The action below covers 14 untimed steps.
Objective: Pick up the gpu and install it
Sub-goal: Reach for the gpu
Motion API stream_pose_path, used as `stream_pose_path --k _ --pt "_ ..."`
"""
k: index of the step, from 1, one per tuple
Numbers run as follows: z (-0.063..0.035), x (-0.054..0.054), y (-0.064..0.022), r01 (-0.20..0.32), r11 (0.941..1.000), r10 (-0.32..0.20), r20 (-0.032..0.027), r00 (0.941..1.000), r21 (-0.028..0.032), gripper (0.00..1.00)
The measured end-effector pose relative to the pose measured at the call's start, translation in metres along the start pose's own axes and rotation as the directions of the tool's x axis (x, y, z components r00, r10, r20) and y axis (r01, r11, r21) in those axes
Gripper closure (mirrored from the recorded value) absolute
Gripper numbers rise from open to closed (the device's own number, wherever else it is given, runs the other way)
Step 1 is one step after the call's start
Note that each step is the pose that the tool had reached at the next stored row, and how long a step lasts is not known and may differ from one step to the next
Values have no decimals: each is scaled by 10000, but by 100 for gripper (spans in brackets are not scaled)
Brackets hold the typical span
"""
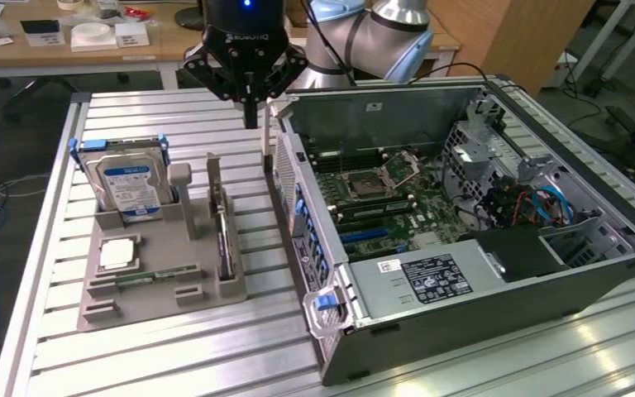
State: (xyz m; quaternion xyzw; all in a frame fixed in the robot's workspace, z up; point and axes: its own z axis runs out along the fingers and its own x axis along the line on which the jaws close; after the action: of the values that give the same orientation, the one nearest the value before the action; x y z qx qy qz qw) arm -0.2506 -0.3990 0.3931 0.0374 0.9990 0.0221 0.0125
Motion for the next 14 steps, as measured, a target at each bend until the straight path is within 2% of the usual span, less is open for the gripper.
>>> stream_pose_path --k 14 --pt "-4 153 -12 0 10000 0 0 10000 0 89"
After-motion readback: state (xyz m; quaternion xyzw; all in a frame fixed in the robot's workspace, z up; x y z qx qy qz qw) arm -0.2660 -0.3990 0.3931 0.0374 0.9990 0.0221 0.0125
